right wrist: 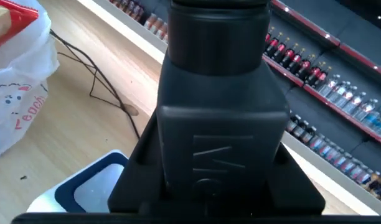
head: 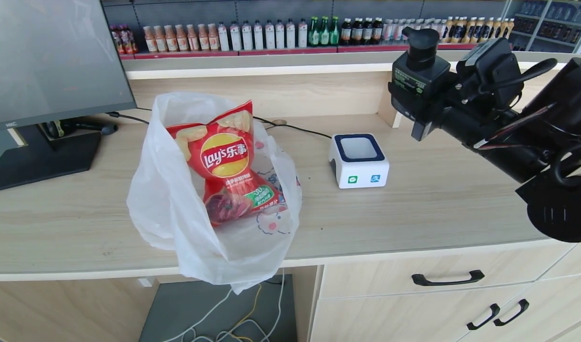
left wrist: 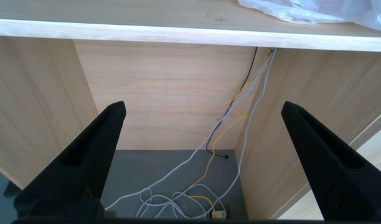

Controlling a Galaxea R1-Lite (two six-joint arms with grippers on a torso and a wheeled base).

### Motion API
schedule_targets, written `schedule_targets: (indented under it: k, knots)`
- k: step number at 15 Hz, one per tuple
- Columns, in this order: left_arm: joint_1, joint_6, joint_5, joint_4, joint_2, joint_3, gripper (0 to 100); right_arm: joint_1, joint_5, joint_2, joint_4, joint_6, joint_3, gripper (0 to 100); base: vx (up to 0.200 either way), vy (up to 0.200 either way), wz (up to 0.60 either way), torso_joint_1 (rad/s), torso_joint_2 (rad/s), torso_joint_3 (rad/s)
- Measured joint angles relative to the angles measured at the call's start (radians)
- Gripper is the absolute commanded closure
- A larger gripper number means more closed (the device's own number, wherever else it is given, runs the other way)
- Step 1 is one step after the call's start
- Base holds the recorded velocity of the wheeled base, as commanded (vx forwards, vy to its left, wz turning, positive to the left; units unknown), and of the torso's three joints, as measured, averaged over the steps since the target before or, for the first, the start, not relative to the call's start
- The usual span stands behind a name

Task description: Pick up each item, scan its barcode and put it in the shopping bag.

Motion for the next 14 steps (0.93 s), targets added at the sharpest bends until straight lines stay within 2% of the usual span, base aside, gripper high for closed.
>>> schedule_targets:
  k: [3,5,9,11,14]
  knots:
    - [0.000,0.000,0.000,0.000,0.000,0.000,0,-0.013,0.119,0.100,-0.031,-0.095,-0.150,100,0.000,0.000,0.00,0.000,0.00,0.000]
    - [0.000,0.000,0.000,0.000,0.000,0.000,0,-0.008,0.193,0.156,-0.056,-0.153,-0.205,100,0.000,0.000,0.00,0.000,0.00,0.000]
    - [0.000,0.000,0.000,0.000,0.000,0.000,0,-0.009,0.299,0.245,-0.164,-0.193,-0.236,100,0.000,0.000,0.00,0.000,0.00,0.000]
    - [0.000,0.000,0.000,0.000,0.000,0.000,0,-0.028,0.384,0.296,-0.213,-0.217,-0.243,100,0.000,0.000,0.00,0.000,0.00,0.000]
    - [0.000,0.000,0.000,0.000,0.000,0.000,0,-0.060,0.427,0.356,-0.219,-0.273,-0.245,100,0.000,0.000,0.00,0.000,0.00,0.000]
